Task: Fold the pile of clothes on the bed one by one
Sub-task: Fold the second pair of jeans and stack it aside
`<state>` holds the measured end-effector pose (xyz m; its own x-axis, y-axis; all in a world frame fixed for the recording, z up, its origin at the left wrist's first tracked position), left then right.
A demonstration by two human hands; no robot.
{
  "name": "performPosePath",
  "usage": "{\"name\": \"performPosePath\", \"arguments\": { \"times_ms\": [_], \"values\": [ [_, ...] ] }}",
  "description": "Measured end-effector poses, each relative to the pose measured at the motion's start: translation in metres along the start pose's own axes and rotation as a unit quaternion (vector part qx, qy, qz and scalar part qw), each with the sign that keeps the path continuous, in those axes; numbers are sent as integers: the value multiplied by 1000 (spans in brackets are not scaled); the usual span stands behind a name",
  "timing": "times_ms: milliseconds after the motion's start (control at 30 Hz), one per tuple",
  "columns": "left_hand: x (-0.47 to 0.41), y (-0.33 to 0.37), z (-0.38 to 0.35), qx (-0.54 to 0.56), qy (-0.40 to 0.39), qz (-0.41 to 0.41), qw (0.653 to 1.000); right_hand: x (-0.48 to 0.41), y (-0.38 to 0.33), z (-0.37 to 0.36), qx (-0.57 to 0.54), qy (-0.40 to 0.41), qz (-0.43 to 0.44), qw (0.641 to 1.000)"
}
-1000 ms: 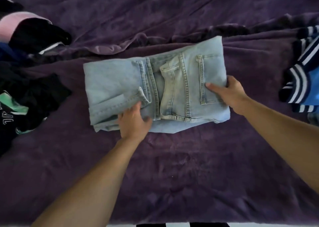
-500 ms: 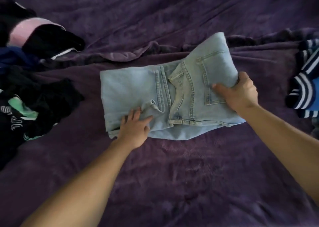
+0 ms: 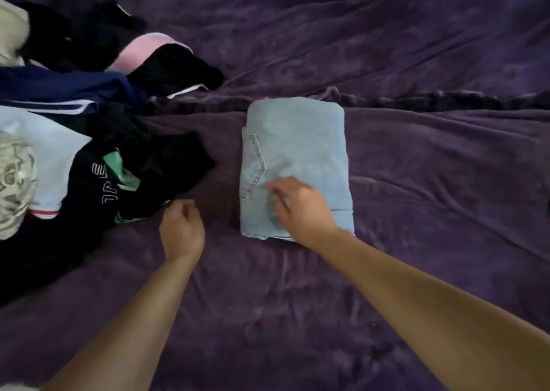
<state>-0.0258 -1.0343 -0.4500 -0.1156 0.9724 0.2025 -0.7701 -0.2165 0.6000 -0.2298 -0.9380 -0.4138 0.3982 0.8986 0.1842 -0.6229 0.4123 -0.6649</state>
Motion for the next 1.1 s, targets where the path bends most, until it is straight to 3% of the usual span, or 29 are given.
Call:
{"name": "performPosePath", "arguments": {
  "times_ms": [67, 133, 200, 300, 400, 667, 767, 933, 1100],
  "values": [
    [0, 17, -3, 22, 2, -26, 999, 9, 25, 17, 40, 125, 24, 991],
    [5, 50, -13, 48, 3, -98, 994, 13, 52, 34, 132, 175, 14, 976],
    [11, 85, -32, 30, -5, -189, 982, 3, 74, 44, 196, 158, -20, 968],
    [13, 110, -74, -87, -56, -288, 952, -17, 94, 34, 229, 114, -45, 966],
    [6, 72, -113, -168, -123, -274, 939, -19, 112, -4, 225, 62, -80, 969],
    [-5, 35, -148, -226, -62, -317, 919, -21, 143, -45, 206, 79, -107, 969],
    [-6, 43, -138, -208, -71, -306, 926, -15, 136, -42, 179, 92, -130, 971],
    [-5, 68, -112, -62, -115, -264, 956, -11, 118, -27, 158, 118, -168, 966],
    [48, 72, -74, -86, -149, -264, 949, 57, 111, -14, 111, 109, -227, 961]
  ]
}}
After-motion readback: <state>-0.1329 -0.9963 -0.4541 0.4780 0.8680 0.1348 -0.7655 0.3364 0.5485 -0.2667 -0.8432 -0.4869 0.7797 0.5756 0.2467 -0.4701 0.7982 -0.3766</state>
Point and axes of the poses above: each hand's wrist, its own x-axis away from the middle knuckle, its own z-axis out of the back of the hand, y = z × x, the point moved 4 cm from there along -x, towards the middle knuckle, and after that the axes turned 8 degrees about y, right-handed, at the moved point
